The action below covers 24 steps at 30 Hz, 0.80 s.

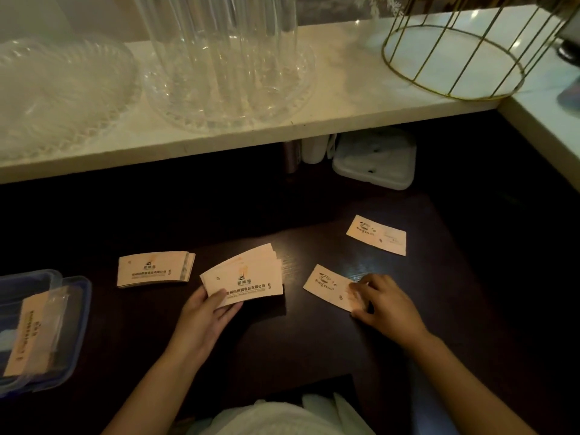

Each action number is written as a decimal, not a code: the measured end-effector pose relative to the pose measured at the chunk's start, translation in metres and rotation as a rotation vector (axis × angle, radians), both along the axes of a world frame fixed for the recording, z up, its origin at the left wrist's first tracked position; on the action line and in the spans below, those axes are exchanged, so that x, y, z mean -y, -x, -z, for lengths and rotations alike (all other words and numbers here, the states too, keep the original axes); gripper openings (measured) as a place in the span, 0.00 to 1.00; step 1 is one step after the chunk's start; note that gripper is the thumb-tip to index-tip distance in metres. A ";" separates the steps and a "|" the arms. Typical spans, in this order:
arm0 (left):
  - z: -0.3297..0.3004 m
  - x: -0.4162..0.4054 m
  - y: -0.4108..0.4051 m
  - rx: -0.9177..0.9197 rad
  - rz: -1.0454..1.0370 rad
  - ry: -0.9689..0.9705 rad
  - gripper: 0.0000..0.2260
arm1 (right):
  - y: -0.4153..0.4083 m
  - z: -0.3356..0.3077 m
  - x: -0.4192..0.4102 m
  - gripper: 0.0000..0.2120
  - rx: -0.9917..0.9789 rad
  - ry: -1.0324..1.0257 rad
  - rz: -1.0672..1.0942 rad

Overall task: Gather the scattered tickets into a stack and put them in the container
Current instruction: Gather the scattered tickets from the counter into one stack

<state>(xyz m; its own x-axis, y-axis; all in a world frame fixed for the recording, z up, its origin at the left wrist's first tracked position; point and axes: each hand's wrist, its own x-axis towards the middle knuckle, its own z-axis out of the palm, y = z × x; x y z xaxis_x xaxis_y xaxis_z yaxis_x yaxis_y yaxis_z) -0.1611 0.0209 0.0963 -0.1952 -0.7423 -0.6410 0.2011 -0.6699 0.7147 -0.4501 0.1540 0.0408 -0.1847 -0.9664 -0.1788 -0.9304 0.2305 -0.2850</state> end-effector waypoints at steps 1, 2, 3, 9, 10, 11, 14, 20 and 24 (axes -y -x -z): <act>0.000 0.001 -0.001 0.010 0.019 0.003 0.18 | 0.000 0.000 0.000 0.26 -0.029 -0.005 -0.029; 0.001 0.001 -0.001 0.026 0.037 0.007 0.17 | 0.000 -0.002 -0.001 0.24 -0.063 -0.016 -0.060; 0.002 0.000 -0.001 0.056 0.057 0.017 0.17 | -0.001 -0.004 -0.002 0.23 -0.099 -0.014 -0.092; 0.003 -0.003 0.004 0.229 0.163 0.086 0.15 | -0.011 -0.017 -0.006 0.08 0.077 0.134 0.191; 0.003 -0.004 0.004 0.217 0.170 0.075 0.15 | -0.013 -0.021 -0.003 0.06 0.232 0.160 0.365; 0.002 -0.005 0.004 0.204 0.175 0.068 0.16 | -0.015 -0.027 0.002 0.06 0.418 0.201 0.523; -0.002 -0.006 0.005 0.185 0.199 0.073 0.16 | -0.027 -0.053 0.022 0.07 0.988 0.277 0.627; -0.009 -0.007 0.012 0.126 0.221 0.079 0.12 | -0.054 -0.078 0.053 0.11 0.881 0.135 0.333; -0.013 -0.007 0.013 0.076 0.218 0.081 0.10 | -0.064 -0.077 0.062 0.11 0.631 0.285 0.279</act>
